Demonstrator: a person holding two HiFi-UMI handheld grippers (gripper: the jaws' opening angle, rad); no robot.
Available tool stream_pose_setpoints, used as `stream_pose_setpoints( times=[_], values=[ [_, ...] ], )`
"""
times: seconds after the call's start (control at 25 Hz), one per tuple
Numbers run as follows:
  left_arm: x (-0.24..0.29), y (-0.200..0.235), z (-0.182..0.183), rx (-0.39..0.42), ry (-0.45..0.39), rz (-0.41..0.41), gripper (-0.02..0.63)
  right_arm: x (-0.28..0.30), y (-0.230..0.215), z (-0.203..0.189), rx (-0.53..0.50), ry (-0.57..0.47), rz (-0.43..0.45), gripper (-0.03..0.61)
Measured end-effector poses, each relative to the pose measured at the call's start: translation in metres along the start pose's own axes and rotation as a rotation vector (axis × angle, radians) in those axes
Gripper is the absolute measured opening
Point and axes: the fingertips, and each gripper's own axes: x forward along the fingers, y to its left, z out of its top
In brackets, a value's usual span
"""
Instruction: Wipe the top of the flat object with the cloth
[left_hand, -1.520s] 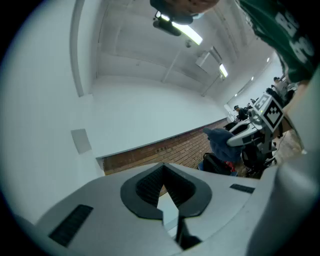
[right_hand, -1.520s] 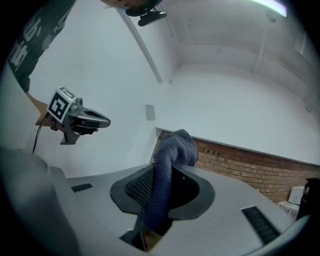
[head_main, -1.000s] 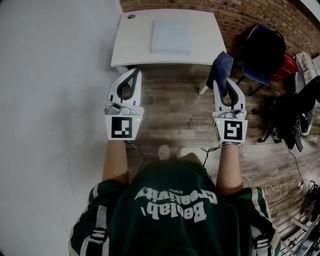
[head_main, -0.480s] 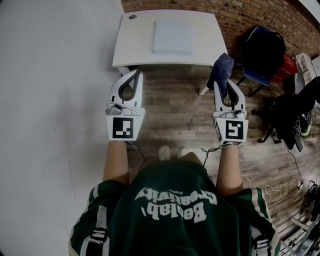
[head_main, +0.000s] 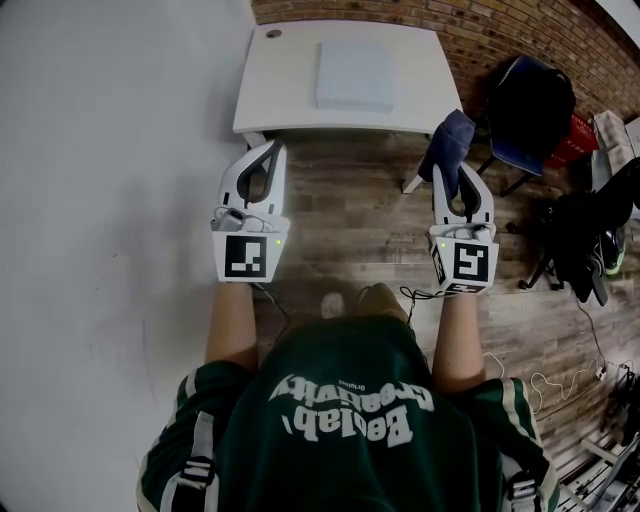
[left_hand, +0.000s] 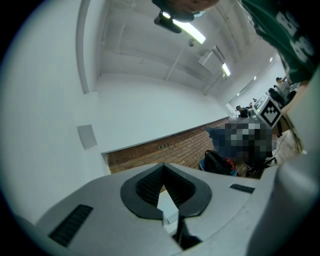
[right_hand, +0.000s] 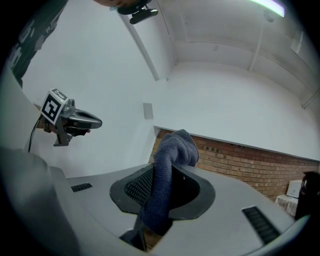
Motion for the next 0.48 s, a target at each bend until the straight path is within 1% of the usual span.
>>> stream_pose_setpoints(
  times=[0.24, 0.36, 0.48],
  values=[
    [0.008, 0.006, -0.010, 0.004, 0.007, -0.001, -0.005, 0.012, 0.001, -0.006, -0.002, 0.004, 0.005, 0.083],
    [0.022, 0.006, -0.015, 0.009, 0.017, -0.007, -0.005, 0.026, -0.005, -0.012, -0.001, 0.004, 0.009, 0.083],
    [0.042, 0.011, -0.023, -0.002, 0.023, -0.004, -0.005, 0.050, -0.011, -0.017, -0.003, -0.002, 0.017, 0.083]
  ],
)
